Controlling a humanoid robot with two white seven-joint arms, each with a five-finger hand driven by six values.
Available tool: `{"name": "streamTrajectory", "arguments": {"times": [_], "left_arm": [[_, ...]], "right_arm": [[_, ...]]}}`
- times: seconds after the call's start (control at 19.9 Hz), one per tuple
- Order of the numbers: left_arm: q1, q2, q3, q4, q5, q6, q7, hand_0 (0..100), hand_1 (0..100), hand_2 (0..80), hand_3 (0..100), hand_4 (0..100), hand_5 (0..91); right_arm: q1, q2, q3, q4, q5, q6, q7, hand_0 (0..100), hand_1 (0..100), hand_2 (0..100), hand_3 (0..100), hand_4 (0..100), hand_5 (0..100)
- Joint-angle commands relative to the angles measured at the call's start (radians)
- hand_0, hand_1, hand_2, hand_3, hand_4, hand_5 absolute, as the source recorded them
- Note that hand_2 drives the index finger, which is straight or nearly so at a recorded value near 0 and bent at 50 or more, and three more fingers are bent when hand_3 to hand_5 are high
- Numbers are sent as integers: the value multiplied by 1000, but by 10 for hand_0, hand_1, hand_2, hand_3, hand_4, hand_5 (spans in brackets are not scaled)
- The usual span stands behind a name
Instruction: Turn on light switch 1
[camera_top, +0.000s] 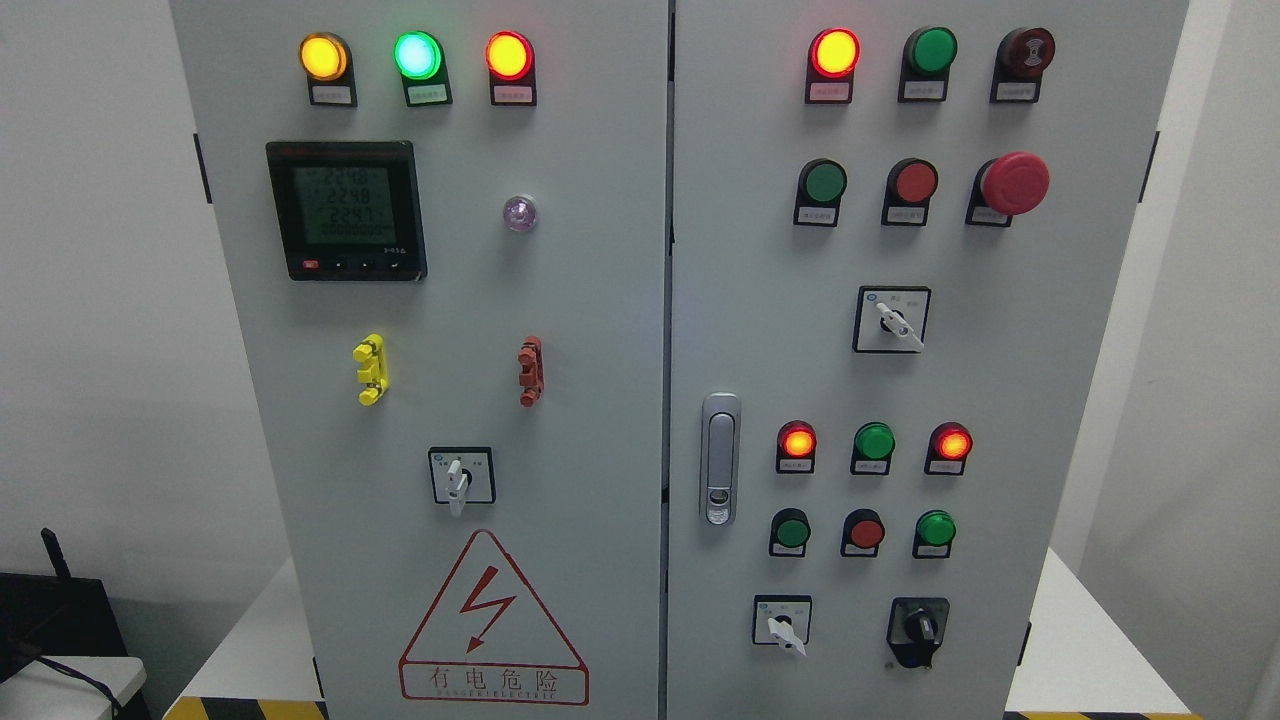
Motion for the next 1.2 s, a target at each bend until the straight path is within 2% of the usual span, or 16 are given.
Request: {"name": "streamTrajectory", "arguments": {"times": [0.0, 0.4, 0.55, 0.75, 1.0, 1.15], "left_arm": [[-1, 1, 0, 1, -33, 0, 1, 451, 66, 0, 0, 12, 0], [-1, 1, 3, -1, -33, -2, 1, 450, 66, 0, 0, 11, 0], [1, -1, 35, -16, -35, -9, 5, 450, 66, 0, 0, 11, 0], [12, -1, 52, -80, -35, -37, 44, 450, 64, 0, 0, 6, 0], [58, 7, 147, -229, -36, -37, 51, 448, 66, 0, 0, 26, 0], [62, 8, 272, -306, -45, -46, 47, 446, 73, 0, 39, 92, 0]], "right_arm": [[0, 0, 0, 1, -18, 0, -1, 120, 389, 0, 0, 0, 0], [0, 0, 0, 1, -17, 0, 1, 120, 389, 0, 0, 0, 0], [0, 0, 0, 1, -17, 0, 1, 120, 389, 0, 0, 0, 0], [0, 0, 0, 1, -17, 0, -1, 120, 389, 0, 0, 0, 0], [0, 0, 0, -1, -18, 0, -1, 120, 389, 0, 0, 0, 0], [0, 0, 0, -1, -17, 0, -1, 120, 389, 0, 0, 0, 0]]}}
